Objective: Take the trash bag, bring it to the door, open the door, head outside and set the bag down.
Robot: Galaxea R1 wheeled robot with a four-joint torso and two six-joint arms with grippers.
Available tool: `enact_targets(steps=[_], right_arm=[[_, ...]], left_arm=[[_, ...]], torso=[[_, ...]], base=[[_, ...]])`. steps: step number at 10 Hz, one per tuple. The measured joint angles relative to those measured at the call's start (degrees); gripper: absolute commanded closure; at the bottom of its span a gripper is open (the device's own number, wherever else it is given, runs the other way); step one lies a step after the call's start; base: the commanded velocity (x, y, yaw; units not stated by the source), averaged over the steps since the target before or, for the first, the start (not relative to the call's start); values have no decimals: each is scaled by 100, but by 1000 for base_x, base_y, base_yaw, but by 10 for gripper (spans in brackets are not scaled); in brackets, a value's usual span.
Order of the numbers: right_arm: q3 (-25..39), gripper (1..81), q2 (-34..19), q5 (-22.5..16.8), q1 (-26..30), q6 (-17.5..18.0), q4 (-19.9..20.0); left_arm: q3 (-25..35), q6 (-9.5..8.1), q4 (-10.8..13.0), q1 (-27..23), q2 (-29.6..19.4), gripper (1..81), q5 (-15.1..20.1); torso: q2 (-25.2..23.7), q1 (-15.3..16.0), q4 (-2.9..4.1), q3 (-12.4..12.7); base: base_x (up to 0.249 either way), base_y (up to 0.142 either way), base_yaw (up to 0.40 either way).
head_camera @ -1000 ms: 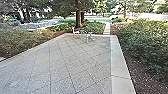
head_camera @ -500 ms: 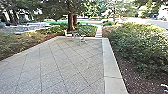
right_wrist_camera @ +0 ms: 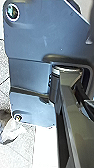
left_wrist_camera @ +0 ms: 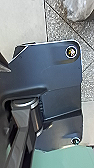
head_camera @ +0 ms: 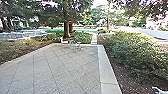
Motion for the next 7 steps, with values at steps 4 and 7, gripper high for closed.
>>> enact_targets(steps=[4, 7], right_arm=[[-44, 10, 51, 334, -91, -1, -9], [-218, 10, 116, 603, -205, -1, -9]], left_arm=[[-920, 0, 85, 187, 589, 10, -413], [-1312, -94, 83, 319, 866, 10, -1248]], torso=[[-2, 0, -2, 0], [-4, 0, -2, 2]], base=[[0, 0, 0], [0, 0, 0]])
